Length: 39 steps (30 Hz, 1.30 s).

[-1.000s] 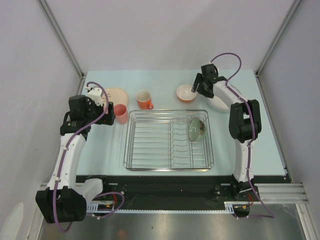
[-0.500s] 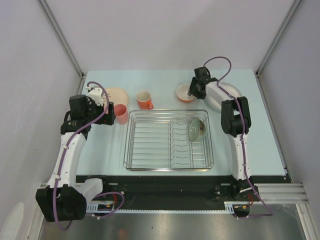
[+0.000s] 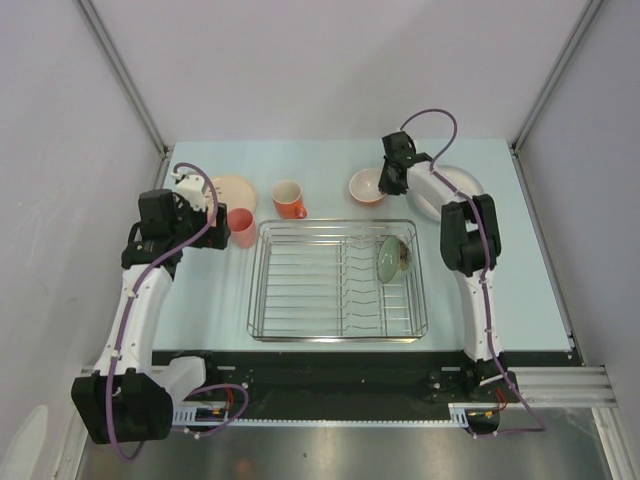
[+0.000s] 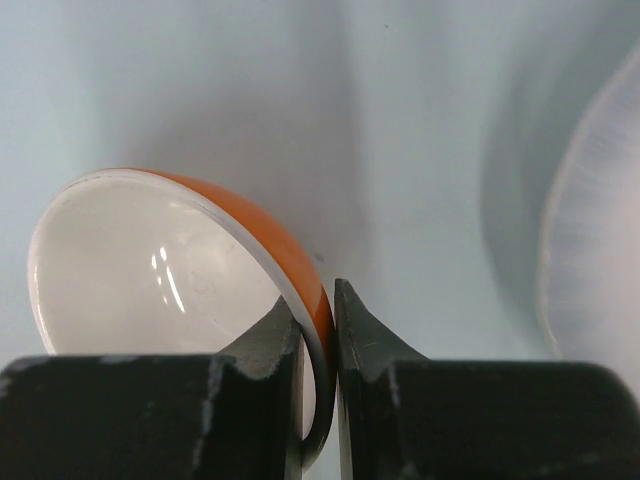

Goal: Load the mixed dishes into the dish rack

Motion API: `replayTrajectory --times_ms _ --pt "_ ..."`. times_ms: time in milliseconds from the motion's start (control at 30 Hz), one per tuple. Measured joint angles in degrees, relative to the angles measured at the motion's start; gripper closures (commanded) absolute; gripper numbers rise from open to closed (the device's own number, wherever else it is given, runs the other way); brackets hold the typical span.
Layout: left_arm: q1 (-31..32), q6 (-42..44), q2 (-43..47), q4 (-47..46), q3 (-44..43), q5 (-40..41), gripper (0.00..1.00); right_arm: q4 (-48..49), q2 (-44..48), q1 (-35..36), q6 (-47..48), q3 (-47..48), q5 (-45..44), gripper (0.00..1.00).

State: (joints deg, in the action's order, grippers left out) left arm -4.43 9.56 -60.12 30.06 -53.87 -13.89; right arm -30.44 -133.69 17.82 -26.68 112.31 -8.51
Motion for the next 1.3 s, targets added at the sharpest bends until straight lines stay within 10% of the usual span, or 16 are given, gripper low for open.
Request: replayTrajectory --times_ms 467,733,1300 --pt "0.0 0.0 -1.79 -2.58 0.7 -0.2 0.0 -12.15 37.27 11.74 10.56 -2.8 -29.64 1.0" --pt "-0.07 0.2 -2.67 -2.58 0.68 -0.28 0.01 -34.64 41.94 22.69 3.43 -14.73 -40.3 1.0" --pt "-0.09 0.2 -3.52 -2.54 0.59 -0.26 0.0 -46.58 58.14 31.21 -9.6 -30.12 -19.93 1.0"
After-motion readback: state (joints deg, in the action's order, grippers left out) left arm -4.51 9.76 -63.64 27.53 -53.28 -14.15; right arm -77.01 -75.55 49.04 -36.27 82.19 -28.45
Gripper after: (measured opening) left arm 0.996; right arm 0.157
